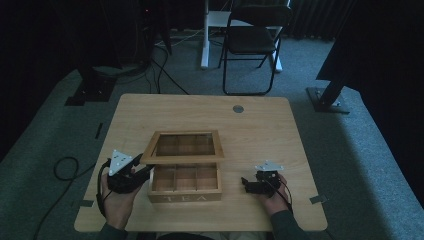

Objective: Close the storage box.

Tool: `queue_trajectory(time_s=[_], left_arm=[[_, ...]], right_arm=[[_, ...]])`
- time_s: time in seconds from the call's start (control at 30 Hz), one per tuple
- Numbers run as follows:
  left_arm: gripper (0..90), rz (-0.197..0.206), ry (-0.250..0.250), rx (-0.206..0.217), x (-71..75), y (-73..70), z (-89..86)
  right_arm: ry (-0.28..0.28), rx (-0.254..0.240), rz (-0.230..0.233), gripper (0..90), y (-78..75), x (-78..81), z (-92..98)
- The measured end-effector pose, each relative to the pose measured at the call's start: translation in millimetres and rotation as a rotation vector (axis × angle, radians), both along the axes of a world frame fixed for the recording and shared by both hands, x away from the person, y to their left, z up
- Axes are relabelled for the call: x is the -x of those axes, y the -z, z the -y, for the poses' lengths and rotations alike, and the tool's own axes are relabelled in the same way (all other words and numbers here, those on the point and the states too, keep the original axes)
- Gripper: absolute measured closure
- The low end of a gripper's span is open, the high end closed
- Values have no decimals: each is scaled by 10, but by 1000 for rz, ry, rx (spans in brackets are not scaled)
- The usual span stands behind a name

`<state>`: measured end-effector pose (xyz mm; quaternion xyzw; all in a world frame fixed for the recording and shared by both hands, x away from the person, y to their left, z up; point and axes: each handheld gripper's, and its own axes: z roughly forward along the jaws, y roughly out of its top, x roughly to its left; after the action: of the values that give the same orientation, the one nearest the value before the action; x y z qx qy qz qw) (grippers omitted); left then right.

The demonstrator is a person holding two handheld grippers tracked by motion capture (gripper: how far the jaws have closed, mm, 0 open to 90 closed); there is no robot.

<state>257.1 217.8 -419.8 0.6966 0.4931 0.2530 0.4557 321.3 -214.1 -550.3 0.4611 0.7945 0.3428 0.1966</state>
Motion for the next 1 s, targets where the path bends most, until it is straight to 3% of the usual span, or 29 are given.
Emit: queue_trajectory(time_s=[0.33,0.57,1.0], left_arm=[[507,-3,41,-7,73,132,-30],[478,-2,41,-14,92,184,-36],[448,-38,46,-4,157,334,-81]], right_arm=[[0,-1,-1,133,0,1,-1],[1,-2,-1,133,0,1,-1],[-1,0,-1,133,0,1,0]])
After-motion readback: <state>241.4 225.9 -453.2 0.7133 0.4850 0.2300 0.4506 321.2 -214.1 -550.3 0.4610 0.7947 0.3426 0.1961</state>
